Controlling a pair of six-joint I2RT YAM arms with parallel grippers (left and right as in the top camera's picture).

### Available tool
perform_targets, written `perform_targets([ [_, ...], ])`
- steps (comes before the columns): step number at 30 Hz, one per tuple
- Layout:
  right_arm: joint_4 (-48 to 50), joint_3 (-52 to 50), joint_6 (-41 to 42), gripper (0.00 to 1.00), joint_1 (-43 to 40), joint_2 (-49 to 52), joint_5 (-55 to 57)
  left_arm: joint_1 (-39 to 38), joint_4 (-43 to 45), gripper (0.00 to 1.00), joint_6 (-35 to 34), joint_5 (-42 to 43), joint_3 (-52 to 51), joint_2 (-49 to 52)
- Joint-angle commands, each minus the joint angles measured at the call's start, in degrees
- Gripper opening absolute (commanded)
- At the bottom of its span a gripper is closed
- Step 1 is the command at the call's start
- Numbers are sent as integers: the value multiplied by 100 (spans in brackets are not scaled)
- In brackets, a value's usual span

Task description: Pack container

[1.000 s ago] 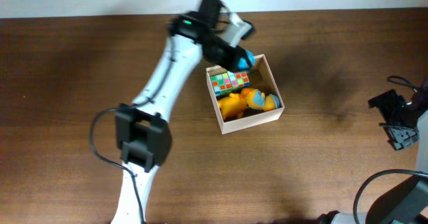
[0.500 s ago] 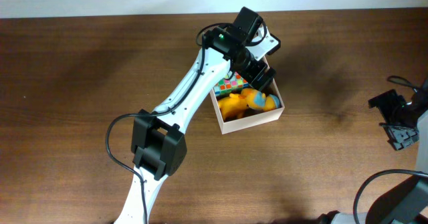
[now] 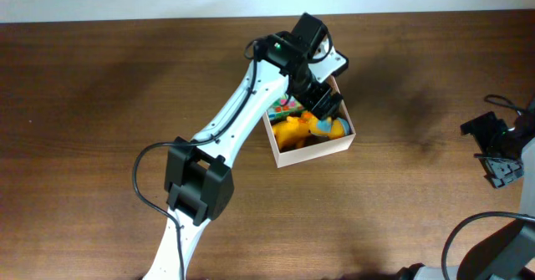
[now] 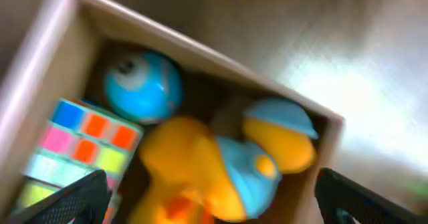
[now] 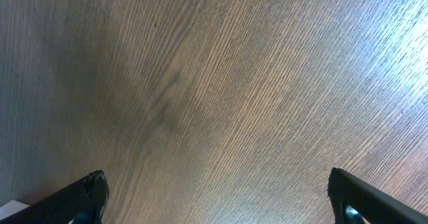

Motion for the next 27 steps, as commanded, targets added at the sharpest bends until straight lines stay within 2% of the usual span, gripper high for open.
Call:
perform_targets([
  [1,4,-15,-11,99,4,9,-7,-267,-367,99,227,315,87,-98],
  [7,4,-15,-11,99,4,9,-7,-540,-975,99,562,179,90,-98],
  [12,4,-15,-11,99,4,9,-7,-608,-1095,99,562,-457,90,-177],
  [19,4,-15,-13,99,4,9,-7,-667,-1246,99,682,-909,94,-833],
  [27,4,-15,-11,99,4,9,-7,-866,-2428,99,931,-1058,57,-1126],
])
